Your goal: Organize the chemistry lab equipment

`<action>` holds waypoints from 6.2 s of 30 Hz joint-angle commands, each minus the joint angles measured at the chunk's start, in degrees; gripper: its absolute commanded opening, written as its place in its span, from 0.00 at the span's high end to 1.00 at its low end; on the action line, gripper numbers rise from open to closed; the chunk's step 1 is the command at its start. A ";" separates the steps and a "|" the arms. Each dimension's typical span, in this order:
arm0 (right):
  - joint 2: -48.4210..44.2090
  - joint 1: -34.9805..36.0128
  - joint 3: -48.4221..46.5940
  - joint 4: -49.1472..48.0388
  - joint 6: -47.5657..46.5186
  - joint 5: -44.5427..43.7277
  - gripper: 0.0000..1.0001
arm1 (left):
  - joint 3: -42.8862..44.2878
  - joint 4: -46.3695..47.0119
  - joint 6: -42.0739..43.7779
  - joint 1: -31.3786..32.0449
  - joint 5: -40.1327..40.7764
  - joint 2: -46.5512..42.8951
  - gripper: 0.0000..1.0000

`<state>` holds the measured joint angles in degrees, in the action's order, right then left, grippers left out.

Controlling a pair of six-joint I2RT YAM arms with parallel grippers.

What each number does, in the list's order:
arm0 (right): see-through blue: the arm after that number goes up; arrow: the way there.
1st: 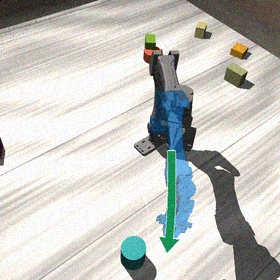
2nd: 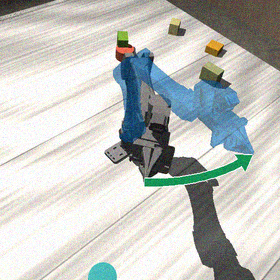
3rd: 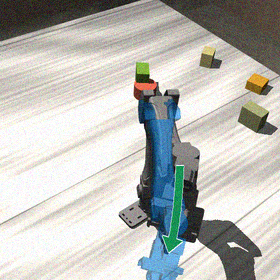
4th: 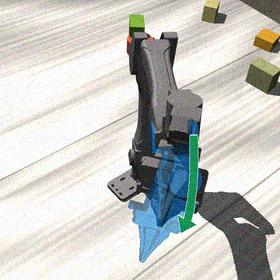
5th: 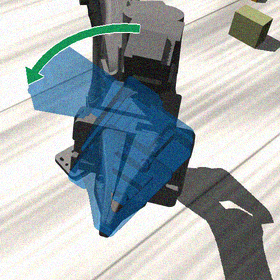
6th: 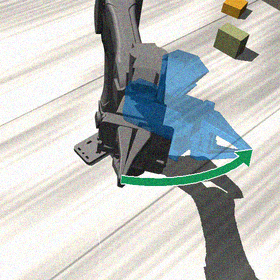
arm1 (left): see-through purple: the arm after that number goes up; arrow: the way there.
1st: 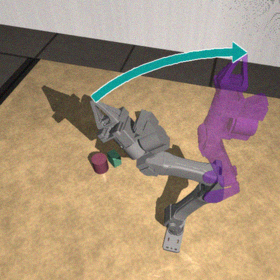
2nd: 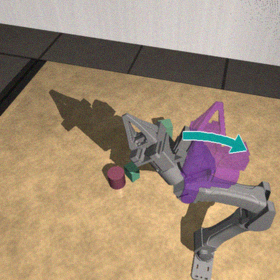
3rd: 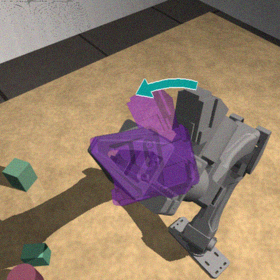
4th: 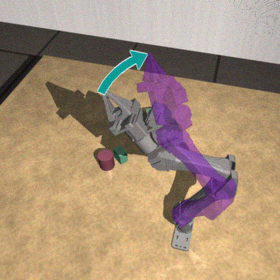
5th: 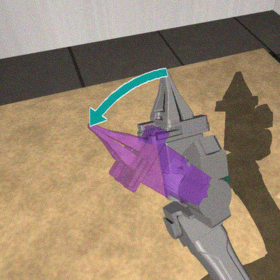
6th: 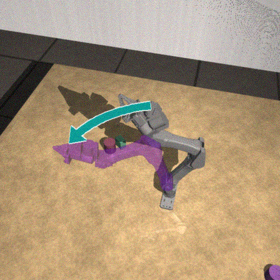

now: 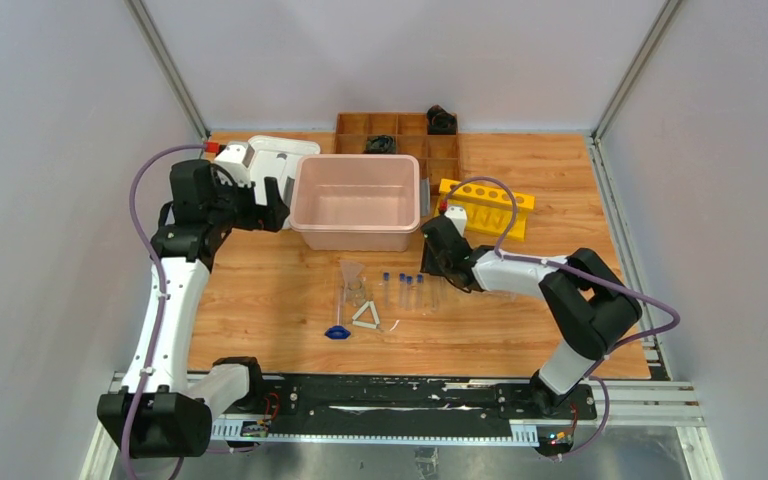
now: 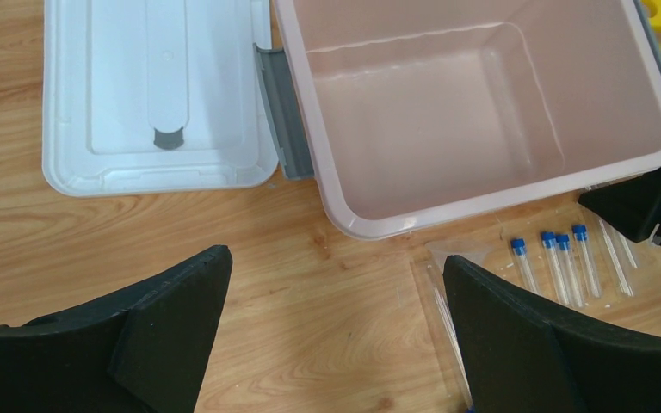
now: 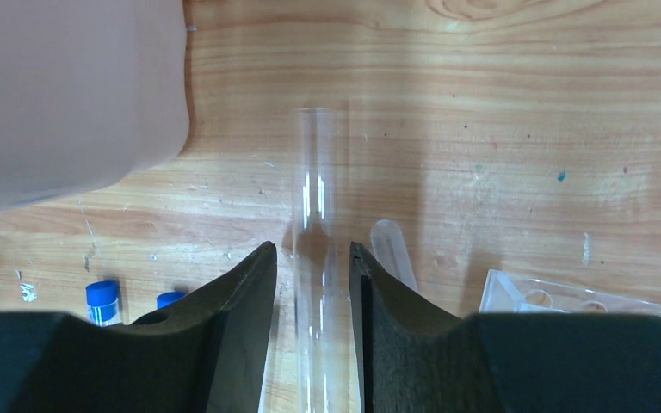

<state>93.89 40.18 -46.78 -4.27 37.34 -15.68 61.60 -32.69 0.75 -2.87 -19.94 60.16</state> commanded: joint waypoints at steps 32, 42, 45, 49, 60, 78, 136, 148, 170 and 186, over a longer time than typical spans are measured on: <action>-14.58 0.82 2.31 1.59 4.12 0.62 1.00 | 14.65 -7.89 -1.19 0.59 -11.93 1.18 0.00; -37.38 1.01 5.09 8.14 6.27 -0.98 1.00 | 15.37 -8.57 0.94 5.60 -17.66 0.71 0.00; -36.16 1.84 -1.71 8.17 4.95 -0.39 1.00 | 15.70 -8.56 1.13 8.02 -17.91 1.68 0.00; -27.54 4.53 -14.61 9.34 2.38 0.26 1.00 | 16.22 -8.66 -2.04 8.49 -21.06 3.15 0.00; -9.25 14.87 -34.53 1.07 0.50 -2.03 1.00 | 12.13 -8.62 -4.94 8.67 -26.87 2.66 0.00; -3.76 18.27 -38.80 -4.05 0.93 -4.08 1.00 | 8.91 -6.02 -10.73 10.43 -33.27 3.27 0.04; 10.06 5.63 -66.31 34.93 -1.27 32.63 0.78 | 8.91 -10.41 3.83 14.48 -31.11 9.16 1.00; -0.55 -3.93 -63.27 46.74 -15.00 18.12 1.00 | 17.19 -22.75 7.09 14.41 -10.65 10.92 0.00; -18.43 -19.53 -20.77 -0.28 -36.99 -8.24 1.00 | 19.24 -26.19 9.97 14.39 2.90 10.09 0.00; -10.52 -23.05 -15.35 -11.63 -33.62 -3.08 1.00 | 18.88 -26.20 12.18 14.39 3.69 11.06 0.00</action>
<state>82.21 18.11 -63.64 -11.35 1.96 -19.57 79.85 -58.87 11.84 11.64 -16.38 70.52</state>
